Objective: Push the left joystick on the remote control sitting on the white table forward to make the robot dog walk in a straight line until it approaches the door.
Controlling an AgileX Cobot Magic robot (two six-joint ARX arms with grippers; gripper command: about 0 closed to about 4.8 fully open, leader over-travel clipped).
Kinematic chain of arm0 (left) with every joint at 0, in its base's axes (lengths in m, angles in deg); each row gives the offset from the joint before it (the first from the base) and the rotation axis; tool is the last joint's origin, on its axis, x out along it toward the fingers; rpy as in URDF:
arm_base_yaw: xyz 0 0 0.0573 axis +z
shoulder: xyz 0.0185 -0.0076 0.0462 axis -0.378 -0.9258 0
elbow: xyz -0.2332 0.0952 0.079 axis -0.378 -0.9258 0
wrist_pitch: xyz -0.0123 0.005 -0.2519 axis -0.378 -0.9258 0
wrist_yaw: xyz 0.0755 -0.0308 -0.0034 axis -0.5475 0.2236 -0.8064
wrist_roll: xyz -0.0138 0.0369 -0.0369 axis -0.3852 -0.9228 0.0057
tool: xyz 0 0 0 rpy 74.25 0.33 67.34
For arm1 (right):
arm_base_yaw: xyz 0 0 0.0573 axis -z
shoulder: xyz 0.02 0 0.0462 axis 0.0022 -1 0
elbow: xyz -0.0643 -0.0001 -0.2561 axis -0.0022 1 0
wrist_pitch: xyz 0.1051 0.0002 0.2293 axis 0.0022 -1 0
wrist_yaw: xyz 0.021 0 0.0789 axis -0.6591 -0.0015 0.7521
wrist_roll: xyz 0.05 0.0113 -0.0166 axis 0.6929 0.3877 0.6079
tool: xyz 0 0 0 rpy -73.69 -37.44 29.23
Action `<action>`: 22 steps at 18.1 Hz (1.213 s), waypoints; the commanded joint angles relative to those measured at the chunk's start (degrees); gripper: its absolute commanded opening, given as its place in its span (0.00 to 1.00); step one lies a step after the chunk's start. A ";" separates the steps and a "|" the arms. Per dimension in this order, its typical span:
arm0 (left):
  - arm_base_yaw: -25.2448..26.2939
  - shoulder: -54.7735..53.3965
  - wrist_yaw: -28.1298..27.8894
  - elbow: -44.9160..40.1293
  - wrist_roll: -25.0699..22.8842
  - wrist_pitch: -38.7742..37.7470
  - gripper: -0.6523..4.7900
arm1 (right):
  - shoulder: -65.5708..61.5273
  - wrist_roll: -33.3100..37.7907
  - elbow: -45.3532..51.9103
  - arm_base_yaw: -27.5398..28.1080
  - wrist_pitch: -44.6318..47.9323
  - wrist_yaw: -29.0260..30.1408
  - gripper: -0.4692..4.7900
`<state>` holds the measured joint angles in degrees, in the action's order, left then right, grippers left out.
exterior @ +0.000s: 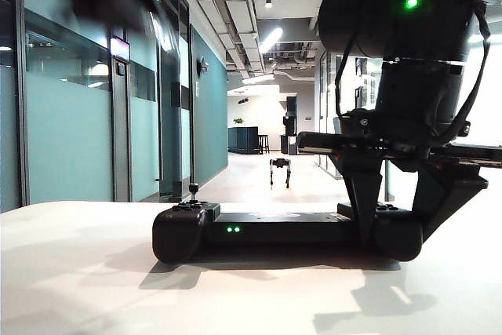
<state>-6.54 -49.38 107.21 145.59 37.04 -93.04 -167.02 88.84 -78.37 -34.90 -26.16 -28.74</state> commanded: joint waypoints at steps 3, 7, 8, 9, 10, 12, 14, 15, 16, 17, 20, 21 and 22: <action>0.00 12.70 -12.57 3.23 3.56 0.24 0.11 | 0.35 0.17 -0.42 -0.11 1.25 1.01 0.44; 0.00 20.68 -15.61 3.78 3.56 -1.44 0.11 | 0.37 -5.60 -0.44 -0.11 1.86 2.10 0.81; 0.00 21.59 -15.63 3.78 3.54 -2.80 0.11 | 0.39 -5.62 -0.44 -0.11 1.81 2.71 0.81; 0.00 22.43 -15.63 3.78 3.56 -4.48 0.11 | 0.42 -5.60 -0.44 -0.09 1.70 3.72 0.81; 0.00 22.82 -15.63 3.78 3.56 -5.49 0.11 | 0.46 -5.60 -0.44 -0.09 1.70 4.61 0.81; 0.00 23.65 -15.63 3.78 3.56 -7.39 0.11 | 1.05 -5.60 -0.46 -0.13 1.09 4.90 0.81; 0.00 24.61 -15.85 3.78 3.58 -7.52 0.11 | 3.96 -5.64 -0.44 -0.07 0.02 3.69 0.81; 0.00 24.72 -16.28 3.80 3.63 -7.43 0.11 | 5.31 -5.73 -0.44 -0.09 -0.20 3.02 0.81; 0.00 25.16 -16.28 3.80 4.55 -7.45 0.11 | 7.23 -5.79 -0.46 -0.09 -0.66 3.02 0.81; 0.00 25.46 -16.33 3.80 4.63 -7.43 0.11 | 8.79 -5.79 -0.44 -0.09 -0.98 3.02 0.81; 0.00 26.05 -16.63 3.80 4.68 -7.45 0.11 | 16.24 -5.84 -0.44 -0.09 -1.22 3.08 0.80; 0.00 26.05 -16.66 3.80 4.66 -7.58 0.11 | 18.97 -5.81 -0.44 -0.09 -1.14 3.19 0.74; 0.00 26.05 -16.59 3.80 4.68 -7.67 0.11 | 21.53 -5.81 -0.44 -0.09 -1.09 3.17 0.67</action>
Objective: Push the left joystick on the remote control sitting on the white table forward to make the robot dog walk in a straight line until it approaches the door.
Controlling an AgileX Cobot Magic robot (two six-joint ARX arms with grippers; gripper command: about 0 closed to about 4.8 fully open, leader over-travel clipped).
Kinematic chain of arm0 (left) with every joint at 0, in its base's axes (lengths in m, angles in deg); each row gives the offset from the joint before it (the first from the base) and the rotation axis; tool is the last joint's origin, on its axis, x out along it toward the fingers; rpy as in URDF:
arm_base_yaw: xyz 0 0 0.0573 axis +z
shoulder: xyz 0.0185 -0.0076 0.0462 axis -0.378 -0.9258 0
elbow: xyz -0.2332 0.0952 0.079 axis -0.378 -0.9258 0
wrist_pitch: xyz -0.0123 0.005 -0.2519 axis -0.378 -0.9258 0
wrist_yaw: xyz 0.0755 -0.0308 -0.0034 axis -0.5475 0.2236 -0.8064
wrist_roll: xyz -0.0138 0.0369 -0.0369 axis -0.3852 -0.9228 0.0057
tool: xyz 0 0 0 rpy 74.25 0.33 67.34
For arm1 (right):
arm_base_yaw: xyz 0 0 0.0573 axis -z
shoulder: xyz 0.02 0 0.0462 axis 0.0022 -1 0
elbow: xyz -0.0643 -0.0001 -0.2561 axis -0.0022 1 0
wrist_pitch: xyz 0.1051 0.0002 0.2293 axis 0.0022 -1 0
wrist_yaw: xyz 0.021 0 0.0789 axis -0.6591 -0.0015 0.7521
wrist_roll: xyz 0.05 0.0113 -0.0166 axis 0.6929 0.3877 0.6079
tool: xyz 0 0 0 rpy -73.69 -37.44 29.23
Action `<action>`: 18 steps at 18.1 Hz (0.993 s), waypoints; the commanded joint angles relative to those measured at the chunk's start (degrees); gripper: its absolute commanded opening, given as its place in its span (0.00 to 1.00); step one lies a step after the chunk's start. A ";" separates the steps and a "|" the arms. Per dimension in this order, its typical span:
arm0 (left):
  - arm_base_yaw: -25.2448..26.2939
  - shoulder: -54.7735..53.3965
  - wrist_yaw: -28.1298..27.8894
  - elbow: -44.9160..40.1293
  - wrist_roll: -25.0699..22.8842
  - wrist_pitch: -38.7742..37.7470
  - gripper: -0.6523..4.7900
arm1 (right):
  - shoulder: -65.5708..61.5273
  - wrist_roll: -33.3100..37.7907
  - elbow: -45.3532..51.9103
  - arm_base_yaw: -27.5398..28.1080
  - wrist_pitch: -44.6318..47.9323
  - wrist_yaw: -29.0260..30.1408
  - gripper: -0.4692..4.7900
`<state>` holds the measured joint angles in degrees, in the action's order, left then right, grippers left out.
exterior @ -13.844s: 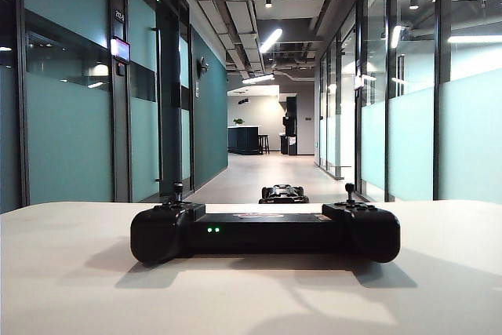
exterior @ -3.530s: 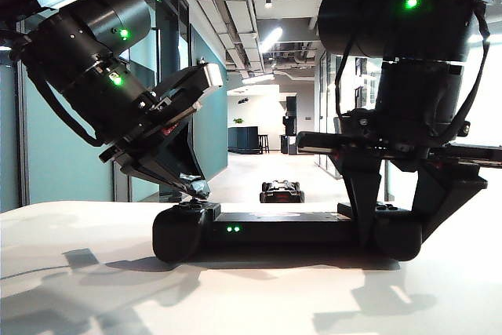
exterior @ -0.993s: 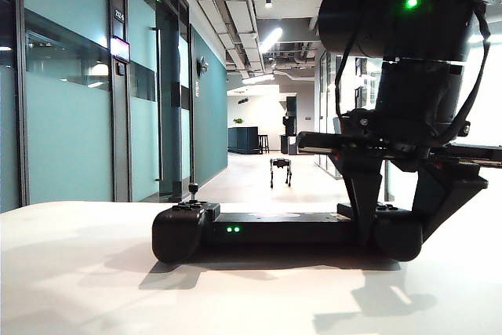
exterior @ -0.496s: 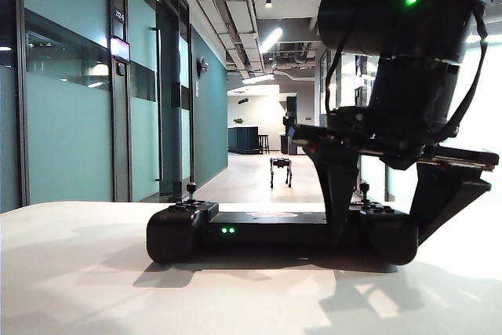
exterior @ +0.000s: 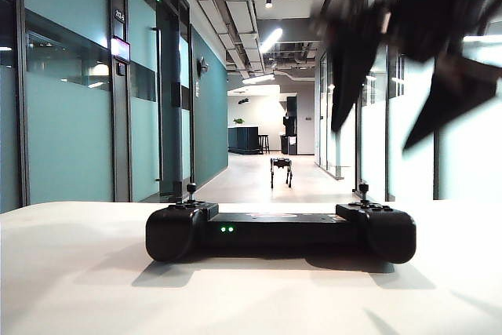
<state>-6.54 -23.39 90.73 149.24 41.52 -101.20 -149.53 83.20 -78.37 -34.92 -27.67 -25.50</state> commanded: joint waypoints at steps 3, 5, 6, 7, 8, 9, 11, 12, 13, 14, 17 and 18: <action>0.00 0.31 0.00 0.13 0.42 -0.22 0.11 | 11.69 -0.20 -0.44 -0.07 0.59 -0.09 0.33; 0.00 0.66 0.00 -0.13 0.39 -1.86 0.11 | 15.58 -3.96 -0.42 -0.07 0.61 -0.46 0.08; 0.00 1.27 0.02 -0.98 0.52 -2.56 0.11 | 17.35 -8.26 -0.31 -0.17 0.77 -1.75 0.08; -0.02 2.84 0.02 -2.93 1.62 -2.23 0.11 | 19.28 -14.29 0.17 -0.20 1.49 -3.41 0.08; -0.02 4.92 0.00 -5.57 1.64 -1.14 0.11 | 21.11 -17.66 1.64 -0.17 3.91 -4.26 0.08; -0.02 6.91 0.00 -8.11 1.64 0.39 0.11 | 23.17 -19.43 3.89 -0.17 7.23 -5.22 0.08; -0.02 11.15 0.00 -13.46 1.40 4.81 0.11 | 28.17 -21.33 11.19 -0.17 18.12 -5.03 0.08; -0.02 12.72 0.02 -15.85 1.40 6.84 0.11 | 30.18 -21.42 14.53 -0.17 22.77 -5.05 0.08; -0.02 14.32 0.00 -18.45 1.11 8.20 0.11 | 32.35 -21.40 18.14 -0.13 26.88 -5.31 0.08; -0.02 15.63 0.00 -21.11 0.96 9.44 0.11 | 33.40 -21.38 20.04 -0.13 28.17 -5.68 0.08; 0.00 20.72 1.33 -29.59 -1.46 18.21 0.11 | 33.53 -21.38 20.72 -0.09 27.56 -7.76 0.08; -0.02 22.03 1.42 -31.67 -2.80 20.28 0.11 | 33.55 -21.38 20.72 -0.09 27.58 -7.74 0.08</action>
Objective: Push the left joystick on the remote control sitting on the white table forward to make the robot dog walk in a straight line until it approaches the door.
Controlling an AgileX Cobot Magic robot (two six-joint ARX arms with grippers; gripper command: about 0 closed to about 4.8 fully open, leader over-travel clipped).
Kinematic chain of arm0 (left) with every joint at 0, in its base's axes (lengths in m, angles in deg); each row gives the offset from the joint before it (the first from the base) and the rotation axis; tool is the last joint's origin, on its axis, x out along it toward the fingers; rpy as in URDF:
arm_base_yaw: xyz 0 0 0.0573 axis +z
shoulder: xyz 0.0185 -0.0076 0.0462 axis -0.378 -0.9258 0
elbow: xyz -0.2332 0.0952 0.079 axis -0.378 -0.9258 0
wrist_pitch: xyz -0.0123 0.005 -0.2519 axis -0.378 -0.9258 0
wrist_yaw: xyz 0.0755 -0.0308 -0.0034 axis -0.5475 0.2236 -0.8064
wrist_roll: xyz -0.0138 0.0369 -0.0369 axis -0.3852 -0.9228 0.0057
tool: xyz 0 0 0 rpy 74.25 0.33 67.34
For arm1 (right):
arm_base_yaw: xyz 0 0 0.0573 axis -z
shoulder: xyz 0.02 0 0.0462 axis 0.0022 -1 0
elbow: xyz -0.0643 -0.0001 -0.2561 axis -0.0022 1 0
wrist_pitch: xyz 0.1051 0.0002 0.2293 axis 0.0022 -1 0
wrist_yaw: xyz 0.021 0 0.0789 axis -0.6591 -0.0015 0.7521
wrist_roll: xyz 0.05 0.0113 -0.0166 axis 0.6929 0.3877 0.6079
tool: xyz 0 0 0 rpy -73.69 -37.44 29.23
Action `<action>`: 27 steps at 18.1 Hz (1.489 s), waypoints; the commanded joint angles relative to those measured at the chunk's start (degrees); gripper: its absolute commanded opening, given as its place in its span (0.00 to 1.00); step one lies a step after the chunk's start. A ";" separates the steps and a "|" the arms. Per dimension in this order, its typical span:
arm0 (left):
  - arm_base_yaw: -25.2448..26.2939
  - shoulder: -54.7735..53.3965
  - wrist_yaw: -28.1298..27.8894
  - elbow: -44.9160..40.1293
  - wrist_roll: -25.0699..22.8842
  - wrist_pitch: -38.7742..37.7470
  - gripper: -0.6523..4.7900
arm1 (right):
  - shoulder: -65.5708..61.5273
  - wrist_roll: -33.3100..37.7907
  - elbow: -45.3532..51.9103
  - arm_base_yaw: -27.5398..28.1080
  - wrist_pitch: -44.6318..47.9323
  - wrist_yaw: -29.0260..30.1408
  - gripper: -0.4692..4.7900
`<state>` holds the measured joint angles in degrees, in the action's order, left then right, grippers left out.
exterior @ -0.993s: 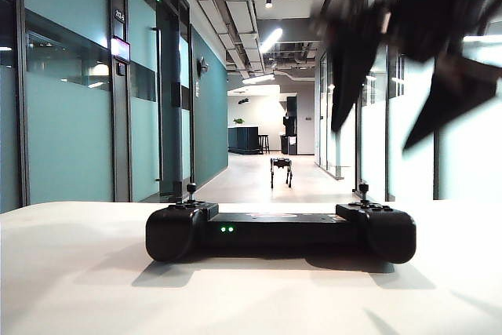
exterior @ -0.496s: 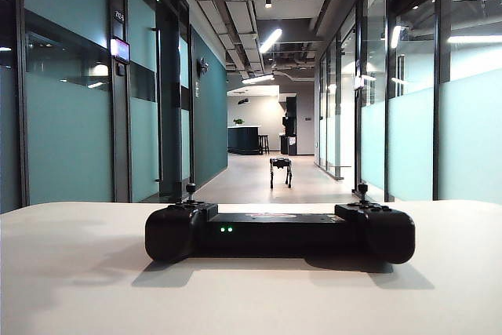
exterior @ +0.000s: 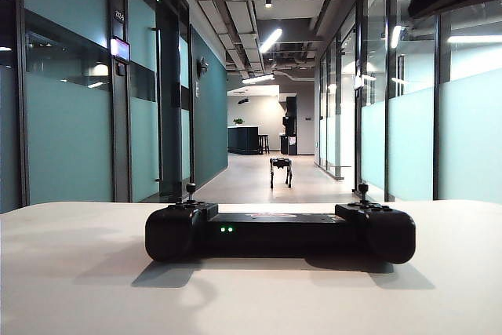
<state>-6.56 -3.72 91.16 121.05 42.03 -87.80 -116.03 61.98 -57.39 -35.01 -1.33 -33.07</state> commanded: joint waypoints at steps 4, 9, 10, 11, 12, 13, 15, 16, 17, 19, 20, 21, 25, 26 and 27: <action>0.00 5.14 1.07 -10.80 -3.15 17.55 0.11 | 0.04 -0.15 -0.26 0.00 1.25 -0.20 0.08; 0.04 6.51 -2.16 -11.61 -5.11 19.21 0.11 | 0.04 -0.15 -0.26 0.00 1.25 -0.11 0.08; 0.92 8.09 -2.60 -12.37 -5.99 19.30 0.11 | 0.04 -0.15 -0.26 -0.02 1.25 -0.09 0.08; 2.36 9.27 -2.51 -13.44 -5.95 19.96 0.11 | 0.04 -0.15 -0.26 0.00 1.27 -0.09 0.08; 4.70 10.82 -2.36 -14.78 -5.79 20.06 0.11 | 0.04 -0.15 -0.26 0.00 1.25 -0.09 0.08; 7.15 12.37 -2.34 -15.98 -5.53 19.93 0.11 | 0.04 -0.15 -0.26 -0.02 1.22 -0.07 0.08; 13.11 15.98 -0.96 -19.02 -5.53 19.98 0.11 | 0.04 -0.15 -0.26 -0.02 1.22 -0.07 0.08; 16.37 17.88 -0.07 -20.68 -5.51 19.98 0.11 | 0.04 -0.15 -0.26 -0.02 1.27 -0.09 0.08; 19.17 19.52 0.98 -22.10 -5.51 19.87 0.11 | 0.04 -0.15 -0.26 -0.02 1.27 -0.09 0.08; 24.33 20.92 2.67 -24.33 -5.51 19.69 0.11 | 0.04 -0.15 -0.26 0.00 1.31 -0.11 0.08; 26.18 20.90 3.37 -24.74 -5.55 18.95 0.11 | 0.09 -0.15 -0.26 -0.02 1.18 -0.07 0.08; 27.50 20.90 3.52 -25.38 -5.53 19.50 0.11 | 0.11 -0.15 -0.26 -0.07 1.29 -0.07 0.08; 29.03 20.90 2.82 -28.59 -5.51 21.35 0.11 | 0.04 -0.15 -0.26 -0.04 1.25 -0.09 0.08; 29.03 20.90 2.80 -29.79 -5.51 22.38 0.11 | 0.04 -0.15 -0.26 -0.04 1.22 -0.07 0.08; 29.03 20.90 2.82 -30.82 -5.51 23.43 0.11 | 0.07 -0.15 -0.26 -0.04 1.27 -0.09 0.08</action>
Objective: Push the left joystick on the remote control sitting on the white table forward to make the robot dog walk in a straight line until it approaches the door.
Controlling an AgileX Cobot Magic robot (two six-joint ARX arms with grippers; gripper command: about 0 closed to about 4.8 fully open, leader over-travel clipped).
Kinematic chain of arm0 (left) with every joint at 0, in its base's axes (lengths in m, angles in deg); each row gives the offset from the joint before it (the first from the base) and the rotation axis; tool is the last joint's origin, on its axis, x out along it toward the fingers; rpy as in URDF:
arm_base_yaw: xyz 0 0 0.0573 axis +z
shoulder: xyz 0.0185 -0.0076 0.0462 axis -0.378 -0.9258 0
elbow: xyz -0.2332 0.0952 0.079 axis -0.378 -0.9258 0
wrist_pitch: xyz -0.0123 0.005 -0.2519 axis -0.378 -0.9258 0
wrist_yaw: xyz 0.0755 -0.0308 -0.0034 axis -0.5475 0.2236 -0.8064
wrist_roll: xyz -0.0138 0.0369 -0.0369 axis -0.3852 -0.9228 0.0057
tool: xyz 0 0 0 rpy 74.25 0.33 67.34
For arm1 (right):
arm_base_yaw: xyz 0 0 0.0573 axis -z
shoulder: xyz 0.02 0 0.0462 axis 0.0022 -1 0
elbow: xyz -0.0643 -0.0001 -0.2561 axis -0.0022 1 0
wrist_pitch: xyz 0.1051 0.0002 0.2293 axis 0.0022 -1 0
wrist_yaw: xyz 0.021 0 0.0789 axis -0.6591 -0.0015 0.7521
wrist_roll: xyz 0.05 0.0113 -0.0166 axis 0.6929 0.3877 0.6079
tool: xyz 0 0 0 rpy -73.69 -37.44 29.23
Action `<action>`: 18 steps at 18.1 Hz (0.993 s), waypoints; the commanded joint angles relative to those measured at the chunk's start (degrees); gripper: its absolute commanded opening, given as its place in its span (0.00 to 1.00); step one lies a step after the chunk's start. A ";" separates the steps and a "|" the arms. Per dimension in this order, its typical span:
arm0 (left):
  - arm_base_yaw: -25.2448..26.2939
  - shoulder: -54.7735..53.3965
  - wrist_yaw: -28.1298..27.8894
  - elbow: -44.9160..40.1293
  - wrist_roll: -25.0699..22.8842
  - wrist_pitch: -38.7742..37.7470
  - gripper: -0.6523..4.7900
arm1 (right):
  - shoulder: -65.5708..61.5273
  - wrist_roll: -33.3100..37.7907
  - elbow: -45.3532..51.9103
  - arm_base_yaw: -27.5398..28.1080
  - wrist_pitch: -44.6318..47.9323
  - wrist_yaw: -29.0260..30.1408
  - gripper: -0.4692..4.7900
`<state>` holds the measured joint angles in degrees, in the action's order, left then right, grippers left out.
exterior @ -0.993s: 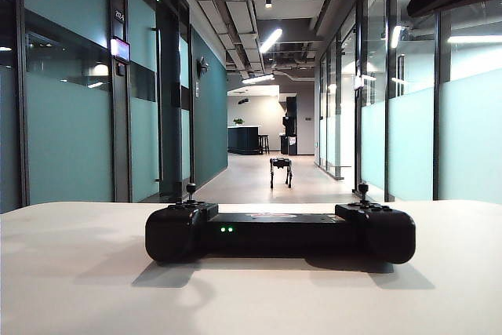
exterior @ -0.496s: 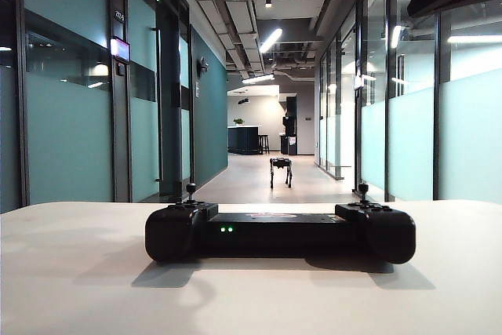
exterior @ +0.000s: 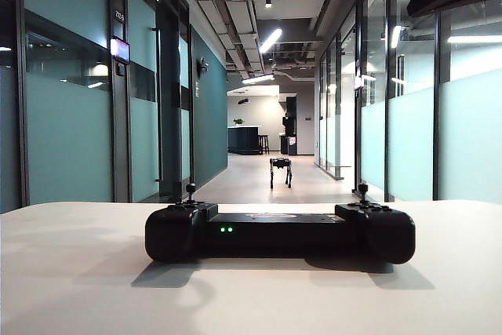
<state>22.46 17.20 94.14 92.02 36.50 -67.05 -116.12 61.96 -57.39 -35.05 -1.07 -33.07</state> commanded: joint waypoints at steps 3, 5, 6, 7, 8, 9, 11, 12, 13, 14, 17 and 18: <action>0.02 -0.02 -0.20 -2.25 -0.04 1.84 0.11 | 0.13 -0.13 -0.26 0.00 0.98 -0.09 0.08; 0.02 -0.02 -0.20 -2.25 -0.04 1.49 0.11 | 0.15 -0.13 -0.26 0.00 1.01 -0.09 0.08; 0.02 -0.02 -0.20 -2.25 -0.17 1.22 0.11 | 0.15 -0.13 -0.26 0.00 0.98 -0.09 0.08; 0.02 -0.02 -0.24 -2.25 -0.26 1.03 0.11 | 0.15 -0.13 -0.26 0.00 1.01 -0.09 0.08; 0.02 -0.02 -0.87 -2.25 -0.26 0.83 0.11 | 0.15 -0.13 -0.26 0.00 0.98 -0.09 0.08; 0.00 -0.02 -1.03 -2.25 -0.28 0.83 0.11 | 0.15 -0.13 -0.26 0.00 0.98 -0.09 0.08; -0.11 -0.02 -1.01 -2.25 -1.51 0.85 0.11 | 0.15 -0.13 -0.26 0.00 0.98 -0.09 0.08; -0.11 -0.02 -1.03 -2.25 -1.51 0.85 0.11 | 0.15 -0.13 -0.26 0.00 0.98 -0.09 0.08; -0.09 -0.02 -1.01 -2.25 -1.49 0.85 0.11 | 0.15 -0.11 -0.26 0.00 0.98 -0.09 0.08; -0.09 -0.02 -1.01 -2.25 -1.46 0.87 0.11 | 0.15 -0.13 -0.26 0.00 0.98 -0.09 0.08; -0.13 -0.02 -0.94 -2.25 -1.49 0.90 0.11 | 0.15 -0.13 -0.26 0.02 0.98 -0.09 0.08; -0.13 -0.02 -1.03 -2.25 -1.49 0.87 0.11 | 0.15 -0.13 -0.26 0.02 0.98 -0.07 0.08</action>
<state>22.42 17.20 93.28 89.58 35.10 -66.75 -116.12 61.96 -57.39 -35.05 -1.07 -33.07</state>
